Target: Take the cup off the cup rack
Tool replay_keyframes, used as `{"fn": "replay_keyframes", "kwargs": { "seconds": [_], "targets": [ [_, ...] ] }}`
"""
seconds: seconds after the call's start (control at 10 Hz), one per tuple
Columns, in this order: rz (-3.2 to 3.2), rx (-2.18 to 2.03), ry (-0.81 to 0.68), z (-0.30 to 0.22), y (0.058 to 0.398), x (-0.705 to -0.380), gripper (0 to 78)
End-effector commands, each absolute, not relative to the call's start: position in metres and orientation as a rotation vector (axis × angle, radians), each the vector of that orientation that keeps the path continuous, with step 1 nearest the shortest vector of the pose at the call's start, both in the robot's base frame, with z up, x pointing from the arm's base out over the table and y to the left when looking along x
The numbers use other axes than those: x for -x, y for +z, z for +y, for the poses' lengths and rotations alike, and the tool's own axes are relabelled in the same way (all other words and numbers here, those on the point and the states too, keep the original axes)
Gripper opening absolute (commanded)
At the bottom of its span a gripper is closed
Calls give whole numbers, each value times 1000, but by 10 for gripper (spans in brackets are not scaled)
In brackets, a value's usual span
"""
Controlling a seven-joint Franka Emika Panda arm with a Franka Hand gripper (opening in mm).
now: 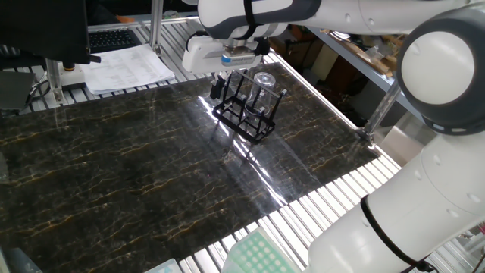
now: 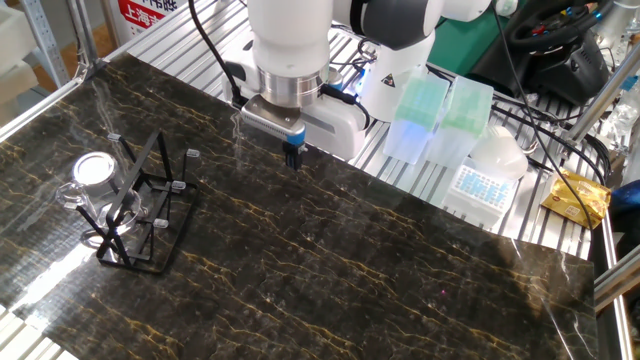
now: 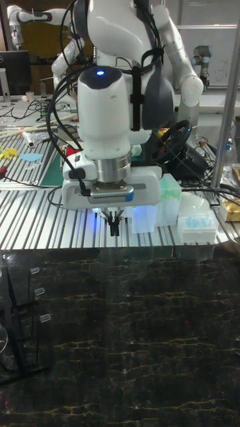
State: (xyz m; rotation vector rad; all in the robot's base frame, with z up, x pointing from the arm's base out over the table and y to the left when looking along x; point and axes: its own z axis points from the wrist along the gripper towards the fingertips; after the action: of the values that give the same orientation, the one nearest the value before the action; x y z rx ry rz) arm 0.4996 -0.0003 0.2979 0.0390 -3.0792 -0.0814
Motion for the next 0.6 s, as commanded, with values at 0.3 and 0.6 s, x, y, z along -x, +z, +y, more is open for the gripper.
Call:
{"fn": "replay_keyframes", "kwargs": {
  "seconds": [0.3, 0.6],
  "targets": [
    [-3086, -57, -79, 0, 299, -500, 0],
    [-3087, -65, -78, 0, 299, -500, 0]
  ]
}}
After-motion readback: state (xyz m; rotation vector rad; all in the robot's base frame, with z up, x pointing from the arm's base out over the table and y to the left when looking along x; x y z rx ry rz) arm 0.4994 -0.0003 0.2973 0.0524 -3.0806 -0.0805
